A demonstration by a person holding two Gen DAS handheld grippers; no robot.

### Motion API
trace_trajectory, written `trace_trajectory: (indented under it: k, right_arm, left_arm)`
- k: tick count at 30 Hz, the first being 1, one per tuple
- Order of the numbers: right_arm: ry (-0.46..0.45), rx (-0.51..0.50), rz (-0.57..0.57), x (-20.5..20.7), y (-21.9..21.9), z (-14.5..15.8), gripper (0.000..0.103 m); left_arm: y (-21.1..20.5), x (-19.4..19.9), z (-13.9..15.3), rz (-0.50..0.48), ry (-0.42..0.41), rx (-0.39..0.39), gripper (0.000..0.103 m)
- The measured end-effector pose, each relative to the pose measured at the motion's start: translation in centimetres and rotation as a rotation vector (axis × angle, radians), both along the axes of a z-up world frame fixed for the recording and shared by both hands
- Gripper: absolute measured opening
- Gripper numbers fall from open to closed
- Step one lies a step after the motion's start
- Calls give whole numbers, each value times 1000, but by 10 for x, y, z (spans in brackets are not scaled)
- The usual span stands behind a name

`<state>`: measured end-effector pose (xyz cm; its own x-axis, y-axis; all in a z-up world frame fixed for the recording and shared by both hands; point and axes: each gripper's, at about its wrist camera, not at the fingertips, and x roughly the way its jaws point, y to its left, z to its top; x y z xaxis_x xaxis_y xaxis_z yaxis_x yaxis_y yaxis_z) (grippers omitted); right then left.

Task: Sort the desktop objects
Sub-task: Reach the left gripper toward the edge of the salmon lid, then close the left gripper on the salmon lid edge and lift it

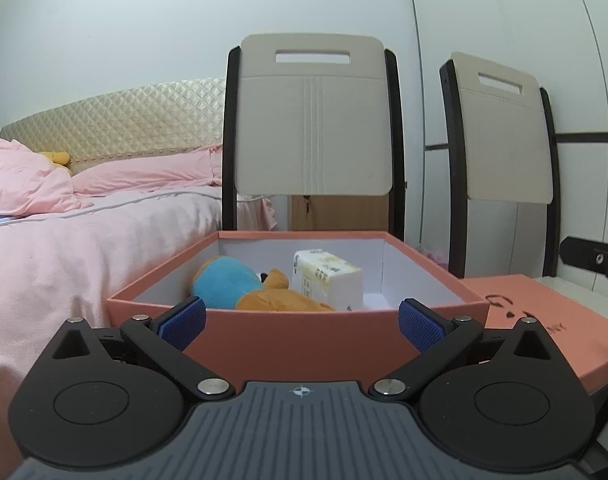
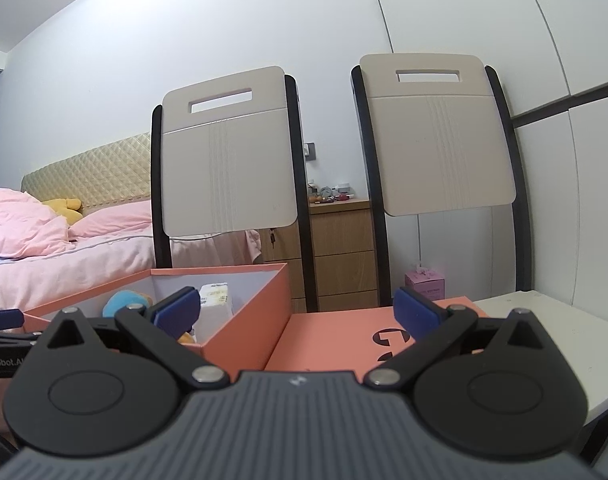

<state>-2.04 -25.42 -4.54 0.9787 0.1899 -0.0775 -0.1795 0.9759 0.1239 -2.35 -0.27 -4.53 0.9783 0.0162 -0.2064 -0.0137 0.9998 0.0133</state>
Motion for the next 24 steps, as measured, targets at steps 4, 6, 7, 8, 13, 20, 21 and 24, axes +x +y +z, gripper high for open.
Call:
trace_trajectory:
  k: [4,6,7,8,13,20,21,24]
  right_arm:
    - [-5,6,-3,0,0,0,103]
    - [-8,11,-1,-1,-1,1,103]
    - [-11,14,-3,-1,-1,2,103]
    - [-14,20,-4,-2,-2,2,103]
    - [-18,56,-2,-6,-10,3,103]
    - [5,84,-32,-11,-24,5,103]
    - [20,86,-32,-11,-25,5,103]
    - [50,119,1,-11,-31,4,103]
  left_arm:
    - [6,1,2,-38,5,-67,103]
    - [12,0,4,-104,25,-158,103]
    - [16,0,6,-141,38,-208,103]
    - [18,3,4,-177,66,-263,103]
    - [22,23,-18,-357,262,-549,103]
    - [22,69,-79,-487,618,-949,92]
    - [21,76,-89,-488,655,-994,90]
    - [18,95,-117,-470,759,-1112,83]
